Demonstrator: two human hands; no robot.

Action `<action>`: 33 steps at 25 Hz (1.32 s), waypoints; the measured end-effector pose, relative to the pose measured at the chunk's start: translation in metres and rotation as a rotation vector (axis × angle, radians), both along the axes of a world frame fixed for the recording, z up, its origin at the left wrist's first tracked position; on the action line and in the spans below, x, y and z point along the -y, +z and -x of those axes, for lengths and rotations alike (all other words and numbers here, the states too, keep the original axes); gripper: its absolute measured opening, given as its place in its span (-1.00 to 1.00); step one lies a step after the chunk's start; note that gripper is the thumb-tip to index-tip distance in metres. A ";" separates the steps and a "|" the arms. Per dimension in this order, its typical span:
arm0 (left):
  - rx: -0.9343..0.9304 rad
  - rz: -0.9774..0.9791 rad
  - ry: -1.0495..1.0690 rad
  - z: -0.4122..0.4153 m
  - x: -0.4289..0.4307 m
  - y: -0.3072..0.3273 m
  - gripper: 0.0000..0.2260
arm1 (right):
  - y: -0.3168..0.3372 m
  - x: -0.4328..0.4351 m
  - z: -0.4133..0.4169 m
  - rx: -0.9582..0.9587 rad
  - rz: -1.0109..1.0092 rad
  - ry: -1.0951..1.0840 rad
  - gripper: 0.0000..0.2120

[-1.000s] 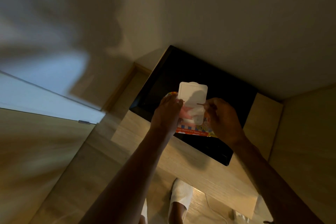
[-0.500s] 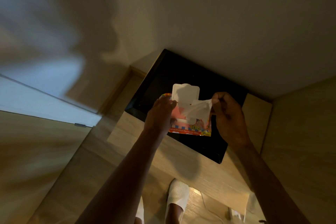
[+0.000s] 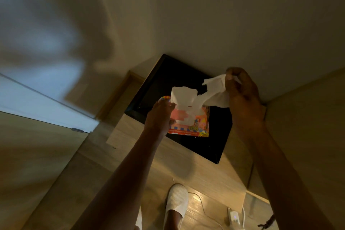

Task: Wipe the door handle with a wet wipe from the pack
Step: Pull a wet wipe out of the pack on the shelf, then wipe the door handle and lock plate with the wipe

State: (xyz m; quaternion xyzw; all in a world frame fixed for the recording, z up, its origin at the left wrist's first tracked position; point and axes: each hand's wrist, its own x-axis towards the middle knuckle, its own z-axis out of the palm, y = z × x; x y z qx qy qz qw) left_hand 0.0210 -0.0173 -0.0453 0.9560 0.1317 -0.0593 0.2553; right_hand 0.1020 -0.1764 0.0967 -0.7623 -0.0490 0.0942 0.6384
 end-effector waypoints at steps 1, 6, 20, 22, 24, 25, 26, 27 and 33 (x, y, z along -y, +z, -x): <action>-0.017 0.022 0.006 -0.001 0.000 0.000 -0.44 | 0.006 0.000 -0.004 0.002 0.015 0.019 -0.90; -0.081 0.678 0.082 -0.001 -0.011 0.063 -0.34 | 0.039 -0.005 -0.002 -0.055 0.050 0.189 -0.81; 0.245 0.720 0.545 0.159 -0.048 0.386 -0.81 | 0.268 -0.060 0.108 -0.103 0.146 0.606 -0.77; 0.273 0.654 0.591 0.201 -0.055 0.416 -0.79 | 0.296 -0.072 0.141 -0.131 0.121 0.755 -0.71; 0.322 0.643 0.653 0.250 -0.064 0.442 -0.78 | 0.316 -0.082 0.176 -0.178 0.136 0.959 -0.75; 0.353 0.637 0.679 0.278 -0.068 0.454 -0.80 | 0.323 -0.089 0.196 -0.211 0.168 1.062 -0.75; 0.381 0.631 0.695 0.303 -0.071 0.465 -0.82 | 0.327 -0.097 0.213 -0.228 0.209 1.129 -0.75; 0.401 0.622 0.714 0.327 -0.075 0.474 -0.84 | 0.330 -0.106 0.230 -0.229 0.241 1.149 -0.77; 0.515 0.600 1.011 0.492 -0.087 0.496 -0.77 | 0.337 -0.162 0.370 -0.409 0.050 1.119 -0.61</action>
